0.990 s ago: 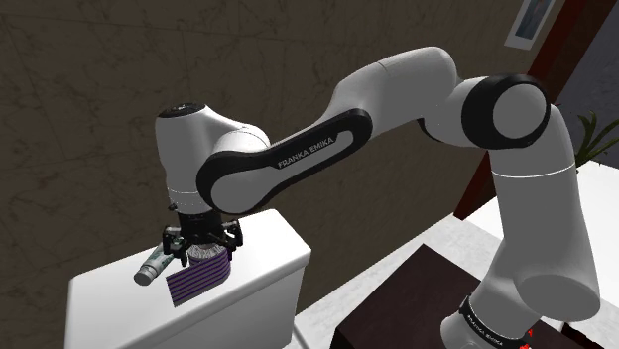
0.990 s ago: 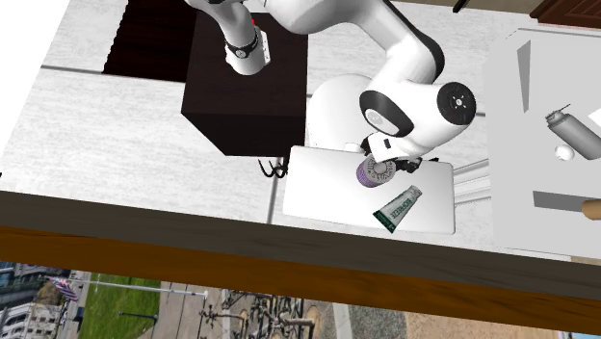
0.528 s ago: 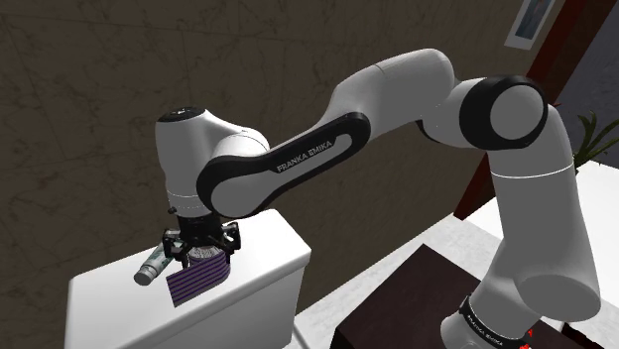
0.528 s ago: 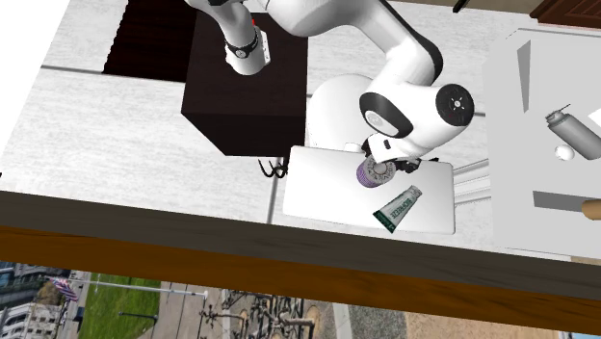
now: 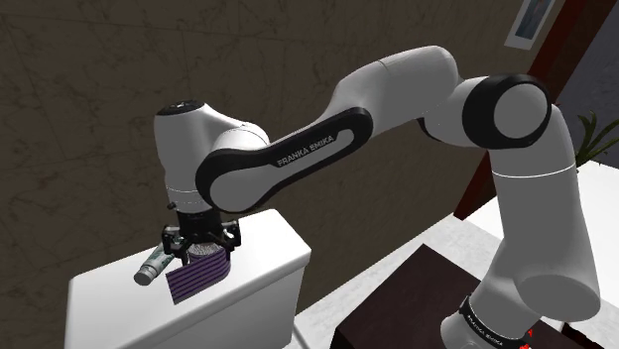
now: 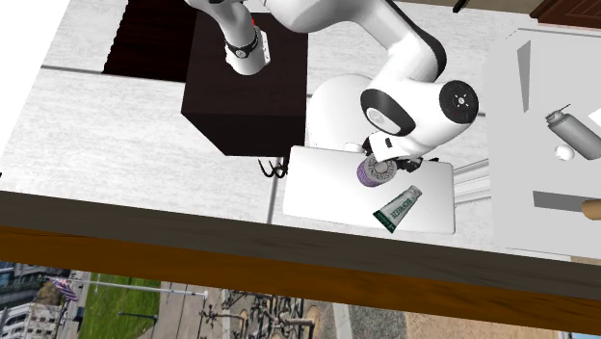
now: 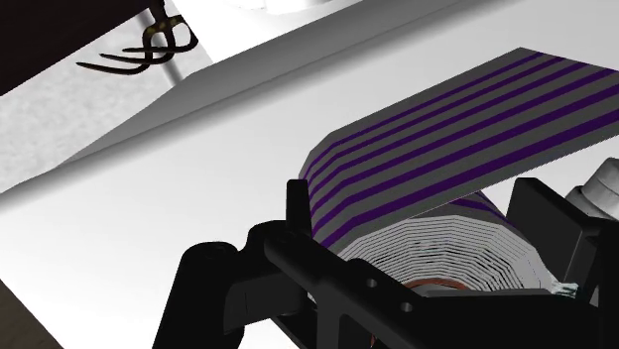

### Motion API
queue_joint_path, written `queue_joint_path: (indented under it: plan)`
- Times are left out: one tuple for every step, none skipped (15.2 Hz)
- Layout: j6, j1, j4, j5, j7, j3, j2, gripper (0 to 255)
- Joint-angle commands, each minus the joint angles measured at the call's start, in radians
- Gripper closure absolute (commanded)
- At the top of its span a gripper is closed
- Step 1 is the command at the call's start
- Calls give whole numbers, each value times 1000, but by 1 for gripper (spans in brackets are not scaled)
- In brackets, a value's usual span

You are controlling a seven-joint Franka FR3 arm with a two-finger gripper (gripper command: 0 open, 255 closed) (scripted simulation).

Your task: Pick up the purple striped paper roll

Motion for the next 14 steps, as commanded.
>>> queue_joint_path:
  plan:
    - [-21,-1,13,7,-4,4,-10,255]
    - [-32,-2,20,11,-7,7,-15,255]
    - [-42,-3,27,14,-9,9,-20,255]
    - [-53,-3,33,17,-11,11,-24,255]
    - [-64,-4,41,21,-13,13,-29,255]
    - [-75,-4,48,24,-15,15,-33,255]
    - [-86,-4,56,27,-17,16,-37,255]
    - [-98,-4,64,30,-19,18,-41,255]
    - [-109,-4,73,32,-21,20,-45,255]
    - [-120,-4,81,35,-23,21,-48,255]
    - [-132,-4,90,38,-25,23,-51,255]
    - [-144,-3,100,40,-26,24,-55,255]
    - [-145,-3,101,41,-27,24,-55,255]
    - [-145,-3,101,40,-27,24,-55,255]
